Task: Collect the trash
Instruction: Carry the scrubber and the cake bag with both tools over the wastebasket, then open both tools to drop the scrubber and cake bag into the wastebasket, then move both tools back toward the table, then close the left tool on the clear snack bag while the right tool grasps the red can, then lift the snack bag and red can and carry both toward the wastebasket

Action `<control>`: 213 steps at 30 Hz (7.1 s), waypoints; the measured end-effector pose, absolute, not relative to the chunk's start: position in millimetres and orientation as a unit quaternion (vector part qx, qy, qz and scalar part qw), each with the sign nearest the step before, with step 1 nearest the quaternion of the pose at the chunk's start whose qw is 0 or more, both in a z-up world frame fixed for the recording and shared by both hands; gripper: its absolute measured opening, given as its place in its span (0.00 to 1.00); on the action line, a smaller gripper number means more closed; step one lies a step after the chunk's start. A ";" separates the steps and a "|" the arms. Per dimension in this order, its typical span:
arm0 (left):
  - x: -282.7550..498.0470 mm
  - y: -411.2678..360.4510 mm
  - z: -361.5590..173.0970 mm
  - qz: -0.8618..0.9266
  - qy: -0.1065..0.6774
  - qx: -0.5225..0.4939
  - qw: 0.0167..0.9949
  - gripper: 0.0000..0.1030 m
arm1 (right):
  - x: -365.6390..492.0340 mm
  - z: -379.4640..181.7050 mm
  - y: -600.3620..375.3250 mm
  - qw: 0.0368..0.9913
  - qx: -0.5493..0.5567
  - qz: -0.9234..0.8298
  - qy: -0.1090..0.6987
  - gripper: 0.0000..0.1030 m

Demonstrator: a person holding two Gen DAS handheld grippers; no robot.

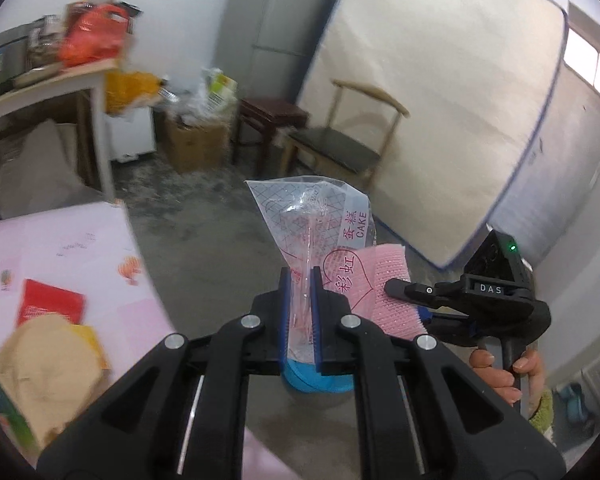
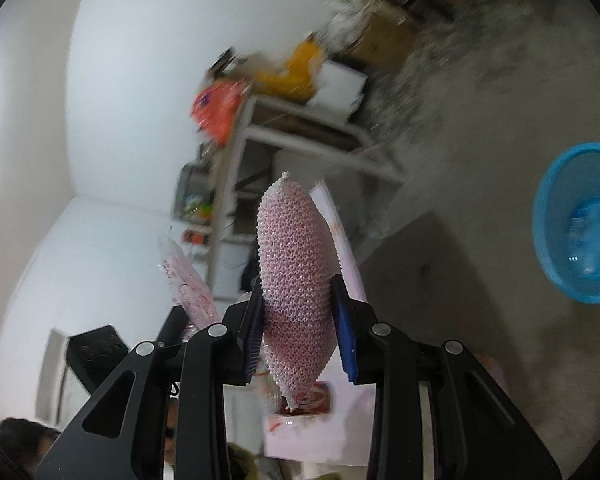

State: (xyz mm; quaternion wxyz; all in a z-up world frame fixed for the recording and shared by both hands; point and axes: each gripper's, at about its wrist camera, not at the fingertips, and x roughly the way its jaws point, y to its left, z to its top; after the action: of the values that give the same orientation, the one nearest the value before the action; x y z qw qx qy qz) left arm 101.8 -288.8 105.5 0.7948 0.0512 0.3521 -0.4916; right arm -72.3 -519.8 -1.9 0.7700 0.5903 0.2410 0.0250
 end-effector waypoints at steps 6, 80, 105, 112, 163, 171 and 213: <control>83.2 -356.1 52.4 -0.514 0.420 0.089 0.743 0.08 | -133.0 -34.8 -543.2 0.763 0.590 -0.084 0.251 0.31; 59.8 36.9 30.4 -0.286 0.316 0.000 0.905 0.79 | 25.7 36.8 -248.4 0.901 0.225 0.102 0.358 0.84; 51.9 17.4 -72.4 -0.223 0.290 0.300 0.881 0.75 | 54.3 13.0 -223.1 0.876 0.223 0.079 0.420 0.84; 49.3 6.3 -78.6 -0.206 0.287 0.319 0.879 0.75 | 58.6 8.8 -227.7 0.872 0.234 0.079 0.422 0.84; 56.1 10.4 -32.6 -0.165 0.216 0.286 0.919 0.05 | 80.6 -28.7 -164.0 0.890 0.111 0.059 0.438 0.68; 47.8 10.4 -11.7 -0.159 0.191 0.275 0.929 0.05 | 76.4 -26.9 -164.2 0.893 0.114 0.059 0.432 0.67; 77.1 -166.4 98.0 -0.484 0.235 0.101 0.837 0.04 | -85.8 34.8 -390.2 0.895 0.283 -0.207 0.277 0.67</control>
State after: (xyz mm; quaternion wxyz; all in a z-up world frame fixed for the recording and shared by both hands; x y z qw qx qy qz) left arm 77.1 -166.4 98.0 0.8371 0.1014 0.2346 -0.4837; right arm -85.8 -390.2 34.8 0.8947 0.2827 0.2771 -0.2071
